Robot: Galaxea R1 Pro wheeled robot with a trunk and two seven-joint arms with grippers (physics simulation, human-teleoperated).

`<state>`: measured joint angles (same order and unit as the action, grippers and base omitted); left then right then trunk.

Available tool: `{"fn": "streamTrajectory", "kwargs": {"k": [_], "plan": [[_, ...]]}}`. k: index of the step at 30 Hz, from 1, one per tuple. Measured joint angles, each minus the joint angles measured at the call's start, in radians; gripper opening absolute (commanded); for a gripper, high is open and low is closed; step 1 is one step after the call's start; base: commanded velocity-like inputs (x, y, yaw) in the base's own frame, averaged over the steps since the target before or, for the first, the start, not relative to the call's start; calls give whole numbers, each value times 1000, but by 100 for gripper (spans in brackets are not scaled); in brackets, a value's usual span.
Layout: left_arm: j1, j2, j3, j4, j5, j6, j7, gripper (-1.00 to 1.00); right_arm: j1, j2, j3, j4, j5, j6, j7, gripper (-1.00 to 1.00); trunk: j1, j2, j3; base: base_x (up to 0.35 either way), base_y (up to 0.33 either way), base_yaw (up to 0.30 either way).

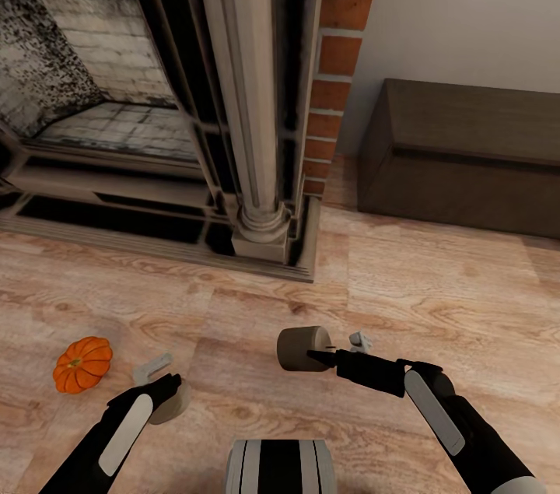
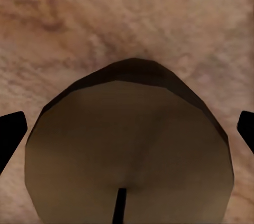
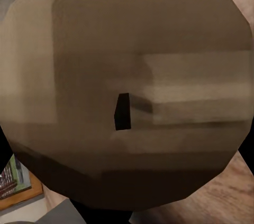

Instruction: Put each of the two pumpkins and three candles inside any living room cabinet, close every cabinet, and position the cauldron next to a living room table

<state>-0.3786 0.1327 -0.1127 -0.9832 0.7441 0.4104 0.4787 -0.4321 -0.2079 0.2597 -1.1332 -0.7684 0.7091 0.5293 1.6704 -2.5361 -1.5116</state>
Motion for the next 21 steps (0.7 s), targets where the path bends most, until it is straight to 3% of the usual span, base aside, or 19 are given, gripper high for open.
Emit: {"fn": "streamTrajectory", "kwargs": {"k": [17, 21], "plan": [[0, 0, 0, 0, 0, 1, -5, 100, 0, 0, 0, 0, 0, 0, 0, -100, 1, 0, -8, 0, 0, 0], [0, 0, 0, 0, 1, 2, -5, 100, 0, 0, 0, 0, 2, 0, 0, -100, 3, -1, -23, 0, 0, 0]]}}
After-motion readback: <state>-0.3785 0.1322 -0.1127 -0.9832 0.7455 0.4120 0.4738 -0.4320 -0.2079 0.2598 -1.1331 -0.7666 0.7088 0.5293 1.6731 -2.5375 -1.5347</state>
